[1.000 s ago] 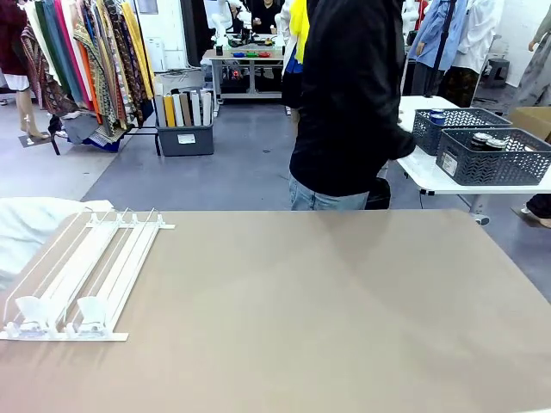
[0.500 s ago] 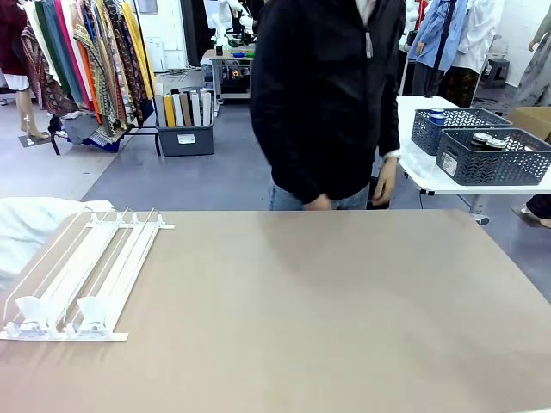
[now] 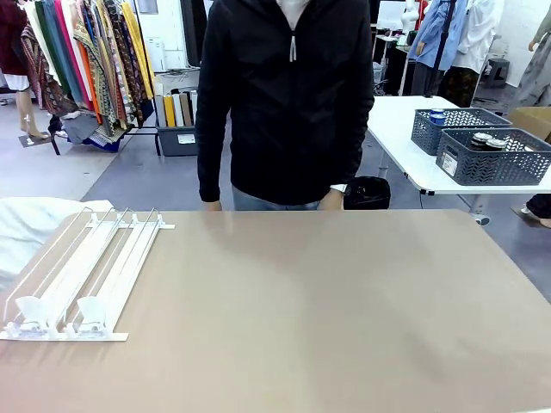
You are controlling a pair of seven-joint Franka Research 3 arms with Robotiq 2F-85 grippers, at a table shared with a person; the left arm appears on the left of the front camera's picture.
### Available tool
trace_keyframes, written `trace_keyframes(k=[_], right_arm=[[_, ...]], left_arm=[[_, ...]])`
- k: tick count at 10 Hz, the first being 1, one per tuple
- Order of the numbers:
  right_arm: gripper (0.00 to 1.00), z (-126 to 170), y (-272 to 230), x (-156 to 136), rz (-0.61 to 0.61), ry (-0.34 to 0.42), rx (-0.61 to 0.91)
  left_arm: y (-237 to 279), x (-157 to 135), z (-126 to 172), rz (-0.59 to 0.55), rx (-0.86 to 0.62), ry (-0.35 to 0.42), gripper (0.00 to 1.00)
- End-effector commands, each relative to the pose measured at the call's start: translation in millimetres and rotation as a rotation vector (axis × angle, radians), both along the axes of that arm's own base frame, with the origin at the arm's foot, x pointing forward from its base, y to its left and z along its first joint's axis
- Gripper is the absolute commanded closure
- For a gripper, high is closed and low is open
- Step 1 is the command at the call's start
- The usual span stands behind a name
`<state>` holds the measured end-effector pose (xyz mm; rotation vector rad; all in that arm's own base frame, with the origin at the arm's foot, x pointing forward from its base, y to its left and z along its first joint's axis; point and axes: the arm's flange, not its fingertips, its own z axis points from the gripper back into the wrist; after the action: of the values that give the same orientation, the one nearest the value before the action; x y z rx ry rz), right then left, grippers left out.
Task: Retrieve and store the cans from the dispenser.
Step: Pick up one can from the Automatic Can Dispenser and place it in the middle of the table.
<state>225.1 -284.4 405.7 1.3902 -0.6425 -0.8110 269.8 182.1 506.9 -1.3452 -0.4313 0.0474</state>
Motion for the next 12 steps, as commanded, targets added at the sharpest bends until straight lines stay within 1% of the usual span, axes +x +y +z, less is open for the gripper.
trace_keyframes(k=[1, 12], right_arm=[[0.0, 4.0, 1.3, -1.5, 0.004, 0.0, 0.003], [0.0, 4.0, 1.3, -1.5, 0.004, 0.0, 0.003]], left_arm=[[-1.2, 1.1, 0.8, 0.004, -0.017, -0.013, 0.0], [-1.2, 1.1, 0.8, 0.004, -0.017, -0.013, 0.0]])
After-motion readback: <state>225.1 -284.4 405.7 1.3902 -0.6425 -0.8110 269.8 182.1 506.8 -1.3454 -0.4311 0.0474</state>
